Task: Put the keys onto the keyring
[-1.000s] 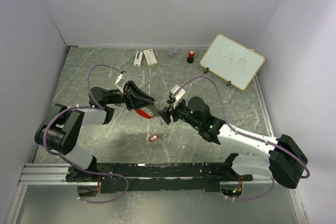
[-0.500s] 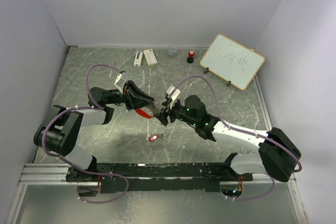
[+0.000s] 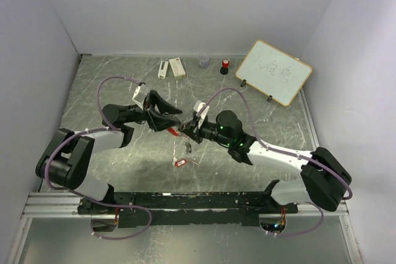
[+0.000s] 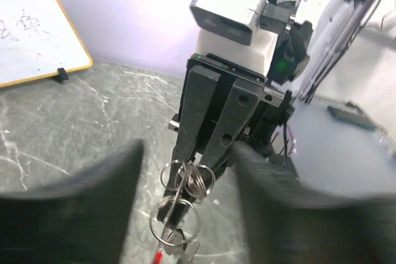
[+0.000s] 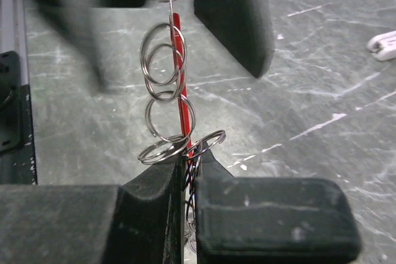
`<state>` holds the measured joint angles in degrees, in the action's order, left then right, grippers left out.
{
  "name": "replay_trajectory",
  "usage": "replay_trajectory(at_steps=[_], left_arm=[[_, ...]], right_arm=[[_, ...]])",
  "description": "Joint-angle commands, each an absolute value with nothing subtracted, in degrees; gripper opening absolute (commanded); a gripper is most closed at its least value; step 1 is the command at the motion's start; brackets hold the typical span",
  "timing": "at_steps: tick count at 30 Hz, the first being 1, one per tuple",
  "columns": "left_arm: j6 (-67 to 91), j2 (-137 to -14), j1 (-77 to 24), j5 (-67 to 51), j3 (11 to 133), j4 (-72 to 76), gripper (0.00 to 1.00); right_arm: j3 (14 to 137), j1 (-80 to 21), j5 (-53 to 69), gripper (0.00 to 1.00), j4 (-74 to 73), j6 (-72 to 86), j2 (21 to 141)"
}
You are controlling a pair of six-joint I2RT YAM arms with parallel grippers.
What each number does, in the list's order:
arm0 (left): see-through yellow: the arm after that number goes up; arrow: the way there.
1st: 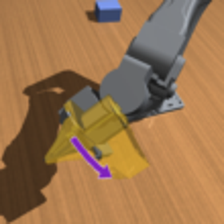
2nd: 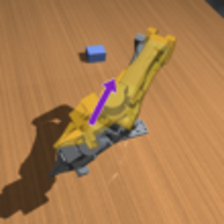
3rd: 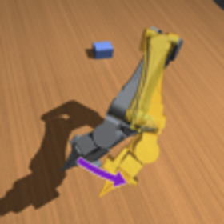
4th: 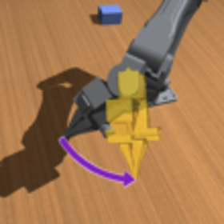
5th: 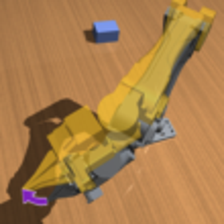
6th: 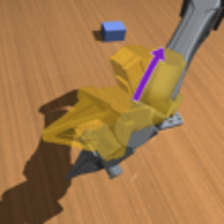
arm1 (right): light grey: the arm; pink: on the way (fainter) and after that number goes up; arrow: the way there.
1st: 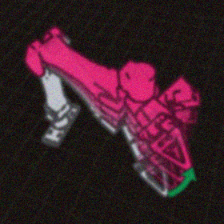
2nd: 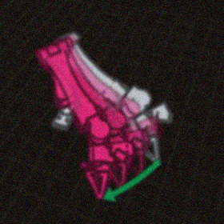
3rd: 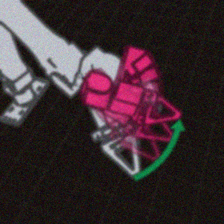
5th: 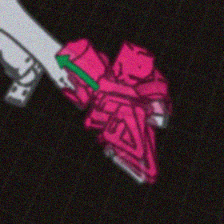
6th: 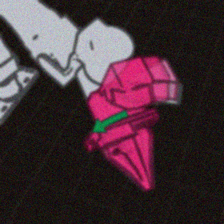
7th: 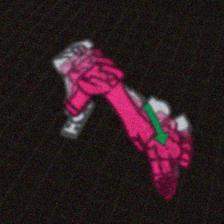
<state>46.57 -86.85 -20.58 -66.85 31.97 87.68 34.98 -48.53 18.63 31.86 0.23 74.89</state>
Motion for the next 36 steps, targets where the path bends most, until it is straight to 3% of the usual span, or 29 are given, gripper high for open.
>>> replay_trajectory(at_steps=[1,2,10,23,29,36], left_arm=[[48.25,-84.06,-17.80,-59.34,30.98,101.55,0.96],[47.69,-83.47,-17.17,-57.98,30.57,100.90,1.00],[40.22,-77.21,-16.35,-52.80,28.14,88.22,1.00],[44.53,-83.73,-16.35,-58.47,26.87,98.42,1.00],[47.41,-86.71,-16.70,-59.94,27.53,103.57,0.95],[46.88,-86.81,-18.75,-61.92,29.29,103.58,0.99]], right_arm=[[34.15,-47.37,14.32,0.00,32.05,-0.65,70.19],[33.81,-47.25,13.41,0.00,31.12,-1.03,69.28],[31.31,-46.85,10.41,0.00,25.88,-3.26,62.38],[31.07,-46.85,13.21,0.00,25.89,-4.26,59.51],[31.47,-46.86,14.03,0.00,25.68,-4.31,59.34],[32.79,-46.90,16.48,0.00,25.34,-4.59,61.53]])
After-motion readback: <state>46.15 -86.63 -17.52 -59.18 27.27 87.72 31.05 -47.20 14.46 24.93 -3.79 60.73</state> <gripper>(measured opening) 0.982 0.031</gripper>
